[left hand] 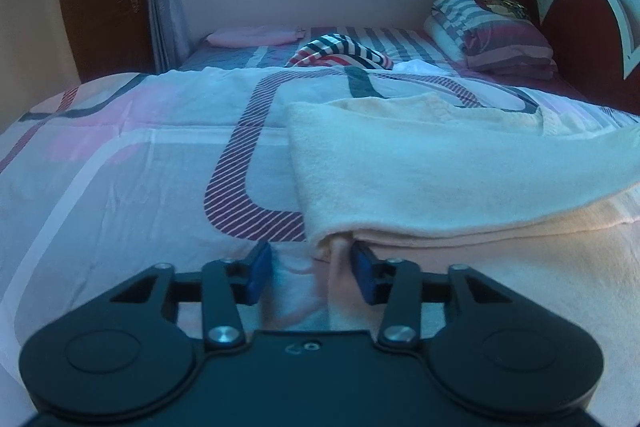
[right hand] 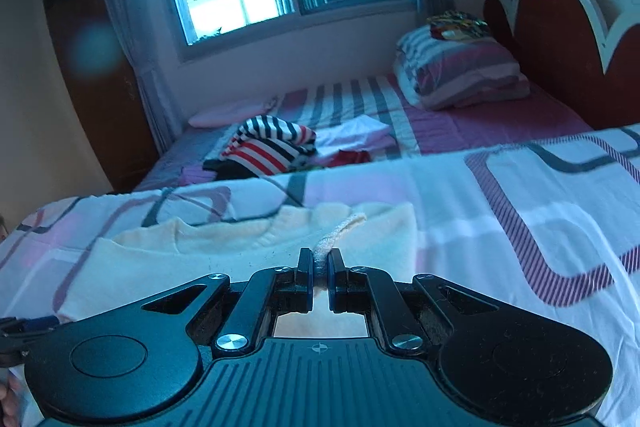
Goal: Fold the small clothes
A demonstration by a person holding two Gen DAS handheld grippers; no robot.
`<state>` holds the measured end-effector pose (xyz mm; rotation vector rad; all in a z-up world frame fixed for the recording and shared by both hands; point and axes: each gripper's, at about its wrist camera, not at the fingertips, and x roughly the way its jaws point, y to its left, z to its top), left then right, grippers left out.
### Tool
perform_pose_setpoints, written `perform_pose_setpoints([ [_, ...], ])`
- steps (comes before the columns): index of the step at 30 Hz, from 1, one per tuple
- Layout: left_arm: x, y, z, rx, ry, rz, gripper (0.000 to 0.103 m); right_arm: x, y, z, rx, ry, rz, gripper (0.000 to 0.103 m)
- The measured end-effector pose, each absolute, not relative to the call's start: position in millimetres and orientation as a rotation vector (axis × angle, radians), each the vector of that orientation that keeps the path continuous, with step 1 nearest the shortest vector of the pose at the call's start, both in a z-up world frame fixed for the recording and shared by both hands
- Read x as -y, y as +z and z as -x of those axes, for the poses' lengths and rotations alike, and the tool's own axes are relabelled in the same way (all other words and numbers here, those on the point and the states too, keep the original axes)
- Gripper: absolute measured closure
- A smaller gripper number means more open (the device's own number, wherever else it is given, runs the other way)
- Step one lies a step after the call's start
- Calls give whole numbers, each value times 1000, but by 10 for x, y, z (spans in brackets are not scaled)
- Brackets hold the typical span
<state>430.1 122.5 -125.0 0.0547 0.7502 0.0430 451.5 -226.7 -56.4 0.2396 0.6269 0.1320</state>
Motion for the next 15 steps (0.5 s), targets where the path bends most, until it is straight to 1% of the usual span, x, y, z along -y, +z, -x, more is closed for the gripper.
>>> perform_pose_setpoints([
  [2,-1200,-1245,-4303,-753,34,-65,71,2307,-591,-4494,-633,118,-248,97],
  [5,-1215,-1247,-4319,-759,22,-60,74,2366,-633,-4480,-642,106,-260,97],
  [15,-1230,-1250,-4346,-772,8,-74,74,2443,-866,-4528,-714,102,-249,97],
])
